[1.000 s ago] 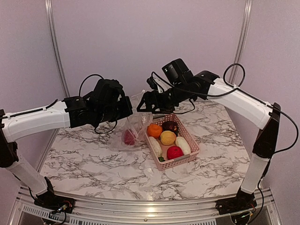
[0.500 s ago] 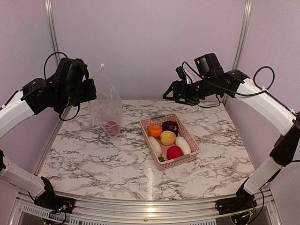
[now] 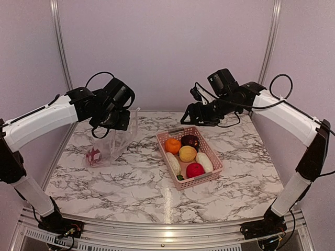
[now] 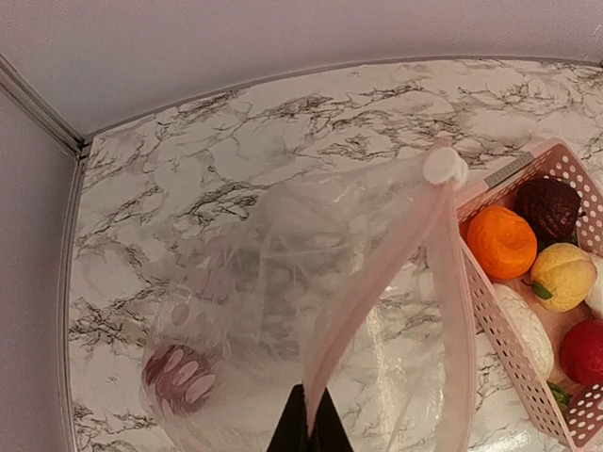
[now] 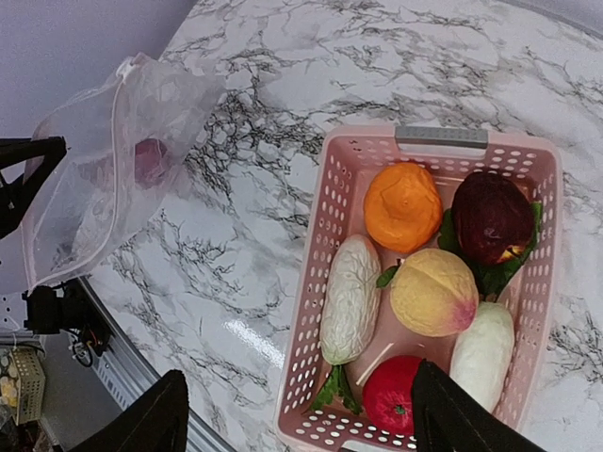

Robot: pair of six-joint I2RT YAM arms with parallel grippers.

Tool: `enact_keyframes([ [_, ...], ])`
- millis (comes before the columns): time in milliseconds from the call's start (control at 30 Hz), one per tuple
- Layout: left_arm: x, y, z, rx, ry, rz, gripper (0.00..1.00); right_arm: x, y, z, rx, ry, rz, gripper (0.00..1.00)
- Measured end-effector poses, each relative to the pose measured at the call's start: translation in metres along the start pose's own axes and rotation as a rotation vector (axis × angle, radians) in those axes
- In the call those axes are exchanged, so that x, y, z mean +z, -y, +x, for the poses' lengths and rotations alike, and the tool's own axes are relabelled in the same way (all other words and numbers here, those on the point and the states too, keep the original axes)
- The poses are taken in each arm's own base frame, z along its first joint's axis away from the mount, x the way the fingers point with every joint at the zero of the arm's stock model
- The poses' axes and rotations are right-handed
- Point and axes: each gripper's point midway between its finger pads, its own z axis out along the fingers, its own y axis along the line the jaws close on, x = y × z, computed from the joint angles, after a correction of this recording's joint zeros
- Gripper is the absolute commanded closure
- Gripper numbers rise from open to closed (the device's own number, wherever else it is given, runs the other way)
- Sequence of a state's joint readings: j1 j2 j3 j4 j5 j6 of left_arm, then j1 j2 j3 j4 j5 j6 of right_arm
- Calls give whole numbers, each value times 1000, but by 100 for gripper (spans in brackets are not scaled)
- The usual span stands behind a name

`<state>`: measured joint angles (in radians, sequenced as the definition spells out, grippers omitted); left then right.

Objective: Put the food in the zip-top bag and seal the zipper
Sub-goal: Pick up the fake fruit from the bin.

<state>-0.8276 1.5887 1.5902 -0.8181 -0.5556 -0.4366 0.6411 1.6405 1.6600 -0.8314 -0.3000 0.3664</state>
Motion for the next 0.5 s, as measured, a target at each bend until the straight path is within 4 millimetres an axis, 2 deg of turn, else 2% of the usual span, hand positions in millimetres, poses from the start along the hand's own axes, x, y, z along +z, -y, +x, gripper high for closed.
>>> enact_keyframes([
  [67, 5, 5, 10, 2, -32, 24, 100, 7, 5, 5, -2, -27, 12, 24],
  [267, 3, 22, 4, -64, -22, 113, 100, 20, 18, 19, -11, -81, 51, 26],
  [500, 6, 35, 8, -102, -27, 177, 100, 46, 45, 54, 7, -202, 124, 27],
])
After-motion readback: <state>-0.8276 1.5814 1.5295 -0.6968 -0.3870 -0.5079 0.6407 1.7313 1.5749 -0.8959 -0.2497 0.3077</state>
